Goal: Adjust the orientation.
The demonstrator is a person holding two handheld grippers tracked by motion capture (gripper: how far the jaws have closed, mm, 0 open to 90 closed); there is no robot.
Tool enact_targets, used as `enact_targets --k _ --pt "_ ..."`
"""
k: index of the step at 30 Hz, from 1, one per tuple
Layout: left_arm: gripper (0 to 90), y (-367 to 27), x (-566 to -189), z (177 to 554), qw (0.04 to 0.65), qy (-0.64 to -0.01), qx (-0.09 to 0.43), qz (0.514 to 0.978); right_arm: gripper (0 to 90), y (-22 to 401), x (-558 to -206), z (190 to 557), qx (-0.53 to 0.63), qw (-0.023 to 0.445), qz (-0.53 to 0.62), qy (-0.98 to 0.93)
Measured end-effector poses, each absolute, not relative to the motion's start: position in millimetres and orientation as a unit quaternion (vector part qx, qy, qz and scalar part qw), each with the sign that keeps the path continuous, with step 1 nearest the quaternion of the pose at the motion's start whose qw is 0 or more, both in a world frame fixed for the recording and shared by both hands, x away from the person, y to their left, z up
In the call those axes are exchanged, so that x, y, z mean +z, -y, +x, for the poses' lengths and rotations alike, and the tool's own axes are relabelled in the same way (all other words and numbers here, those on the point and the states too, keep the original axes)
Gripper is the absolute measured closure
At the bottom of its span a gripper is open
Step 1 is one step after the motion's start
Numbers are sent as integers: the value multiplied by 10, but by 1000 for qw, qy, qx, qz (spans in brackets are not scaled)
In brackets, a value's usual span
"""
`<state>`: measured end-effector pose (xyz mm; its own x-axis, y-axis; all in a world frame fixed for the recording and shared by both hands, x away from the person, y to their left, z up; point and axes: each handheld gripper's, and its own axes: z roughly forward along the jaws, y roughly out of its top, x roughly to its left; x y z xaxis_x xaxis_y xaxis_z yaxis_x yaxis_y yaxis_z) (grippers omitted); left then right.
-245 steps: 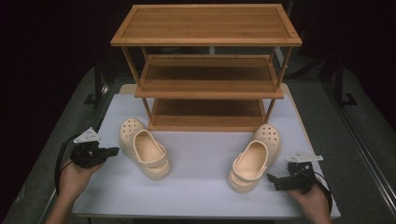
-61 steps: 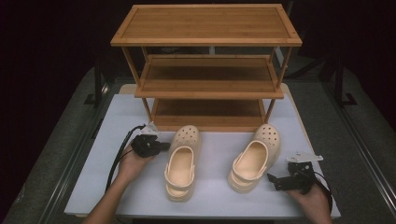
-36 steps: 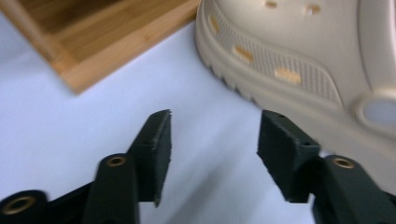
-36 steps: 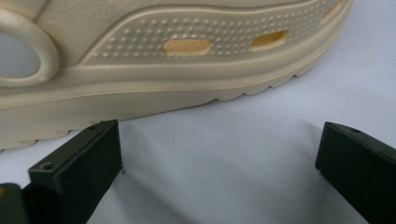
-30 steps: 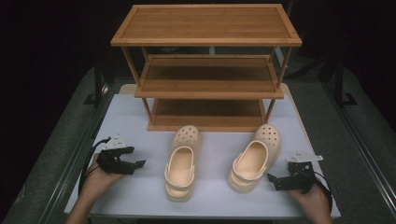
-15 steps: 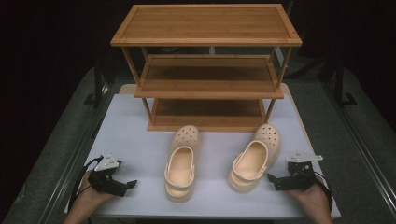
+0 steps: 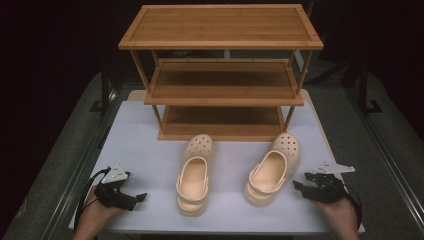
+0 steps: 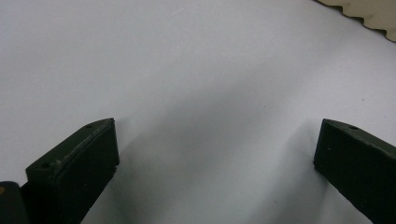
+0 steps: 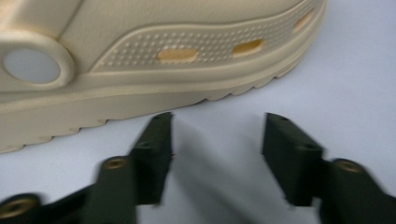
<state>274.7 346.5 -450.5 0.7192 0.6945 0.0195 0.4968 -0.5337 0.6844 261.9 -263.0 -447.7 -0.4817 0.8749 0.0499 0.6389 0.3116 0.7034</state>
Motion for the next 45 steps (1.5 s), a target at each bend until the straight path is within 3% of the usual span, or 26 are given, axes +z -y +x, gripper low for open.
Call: enact_targets --k 1,2,3,4,5,6,8,26,37,45 --pt "0 -3465 -4505 2748 338 -344 146 864 557 2643 -4458 2620 341 172 480 -790" --pt "0 -3465 -4505 2748 338 -344 146 864 557 2643 -4458 2620 341 172 480 -790" --pt "0 -3466 -4506 2749 338 -345 146 863 685 2679 -4409 2634 347 171 482 -786" --pt "0 -3466 -4506 2749 338 -345 146 863 685 2679 -4409 2634 347 171 482 -786" --pt "0 -3466 -4507 2749 339 -345 146 863 732 2696 -4385 2648 348 172 484 -784" --pt "0 -3466 -4507 2749 339 -346 145 863 837 2738 -4335 2686 355 170 485 -781" --pt "0 -3466 -4509 2748 339 -346 145 862 896 2767 -4294 2724 357 175 487 -778" --pt "0 -3465 -4511 2747 341 -346 146 861 898 2974 -4086 3481 370 172 490 -771" --pt "0 -3467 -4508 2749 340 -346 145 862 898 2862 -4055 3959 355 173 475 -787" --pt "0 -3467 -4509 2749 340 -347 145 862 899 2767 -4139 4135 339 144 459 -809"
